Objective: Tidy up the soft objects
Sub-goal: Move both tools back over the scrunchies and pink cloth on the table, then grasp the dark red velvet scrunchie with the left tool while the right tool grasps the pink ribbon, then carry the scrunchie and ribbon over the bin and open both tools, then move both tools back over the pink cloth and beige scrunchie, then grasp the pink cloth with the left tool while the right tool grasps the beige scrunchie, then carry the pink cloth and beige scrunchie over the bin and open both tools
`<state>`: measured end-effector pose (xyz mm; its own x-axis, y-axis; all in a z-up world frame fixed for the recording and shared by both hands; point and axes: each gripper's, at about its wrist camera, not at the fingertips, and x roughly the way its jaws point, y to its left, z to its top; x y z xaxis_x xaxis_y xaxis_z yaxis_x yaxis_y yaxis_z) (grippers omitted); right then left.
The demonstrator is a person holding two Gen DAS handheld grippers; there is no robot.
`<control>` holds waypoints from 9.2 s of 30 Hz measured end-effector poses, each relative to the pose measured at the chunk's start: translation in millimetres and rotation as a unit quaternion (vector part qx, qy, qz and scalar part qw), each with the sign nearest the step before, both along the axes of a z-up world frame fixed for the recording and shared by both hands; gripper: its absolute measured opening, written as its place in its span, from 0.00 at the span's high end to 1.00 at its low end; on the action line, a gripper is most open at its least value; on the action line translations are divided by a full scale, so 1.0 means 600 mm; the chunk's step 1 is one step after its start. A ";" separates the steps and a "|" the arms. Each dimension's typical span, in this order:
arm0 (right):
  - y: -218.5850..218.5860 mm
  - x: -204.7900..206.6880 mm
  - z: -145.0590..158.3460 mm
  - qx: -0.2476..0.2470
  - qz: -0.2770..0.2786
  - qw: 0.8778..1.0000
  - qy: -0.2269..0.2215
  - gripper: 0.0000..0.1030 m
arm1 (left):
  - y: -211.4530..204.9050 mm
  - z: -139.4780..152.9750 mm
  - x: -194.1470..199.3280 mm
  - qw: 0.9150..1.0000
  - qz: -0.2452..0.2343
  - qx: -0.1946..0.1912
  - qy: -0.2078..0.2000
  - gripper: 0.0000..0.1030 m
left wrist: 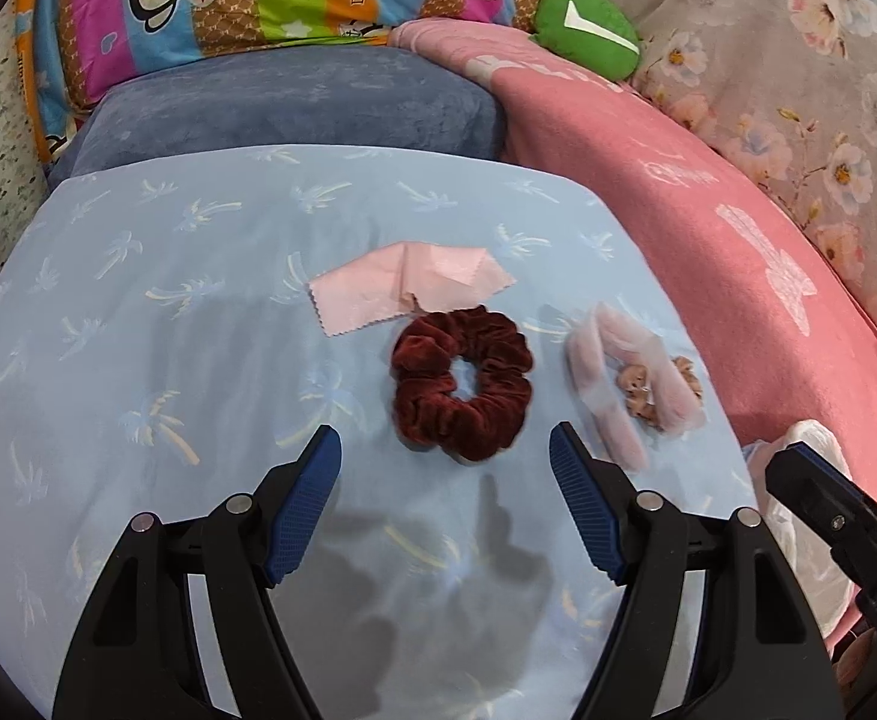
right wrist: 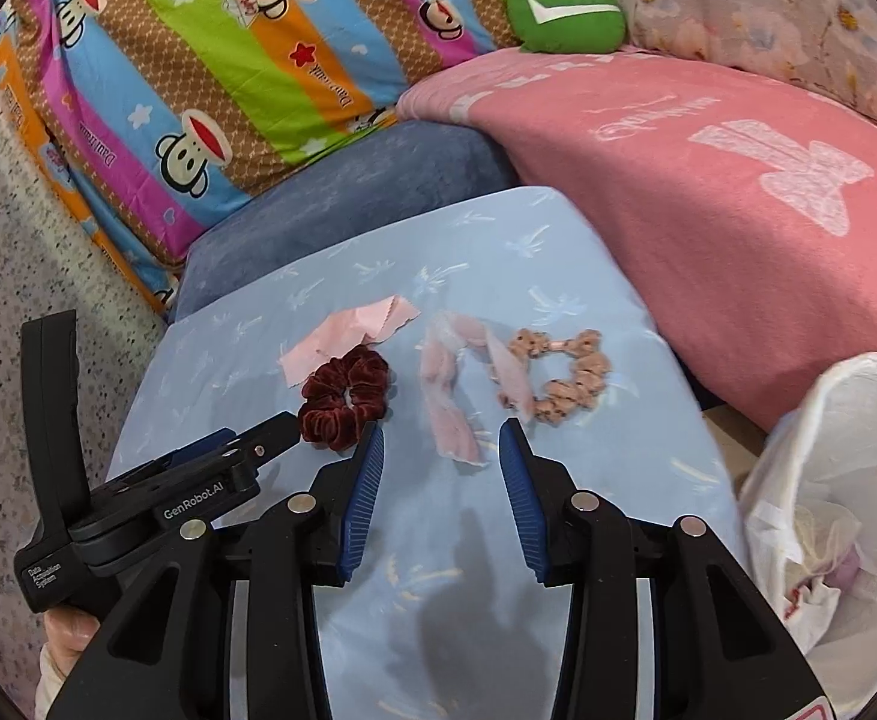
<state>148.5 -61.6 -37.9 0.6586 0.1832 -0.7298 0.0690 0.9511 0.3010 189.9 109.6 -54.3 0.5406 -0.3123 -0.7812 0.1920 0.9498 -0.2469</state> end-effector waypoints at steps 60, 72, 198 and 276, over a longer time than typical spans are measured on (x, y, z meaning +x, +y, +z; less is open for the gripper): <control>-0.031 -0.082 0.152 0.030 -0.014 0.995 -0.099 0.93 | -0.085 0.142 -0.080 0.991 -0.088 -0.047 -0.091 0.86; -0.135 -0.176 0.207 0.025 -0.063 0.989 -0.132 0.93 | -0.184 0.182 -0.148 0.981 -0.150 -0.047 -0.116 0.86; -0.013 0.205 -0.142 -0.030 -0.023 0.999 0.036 0.82 | -0.052 -0.068 0.181 0.994 -0.020 0.100 -0.040 0.56; -0.376 -0.332 0.163 0.005 -0.204 0.972 -0.117 0.88 | -0.395 0.185 -0.264 0.955 -0.257 0.012 -0.149 0.94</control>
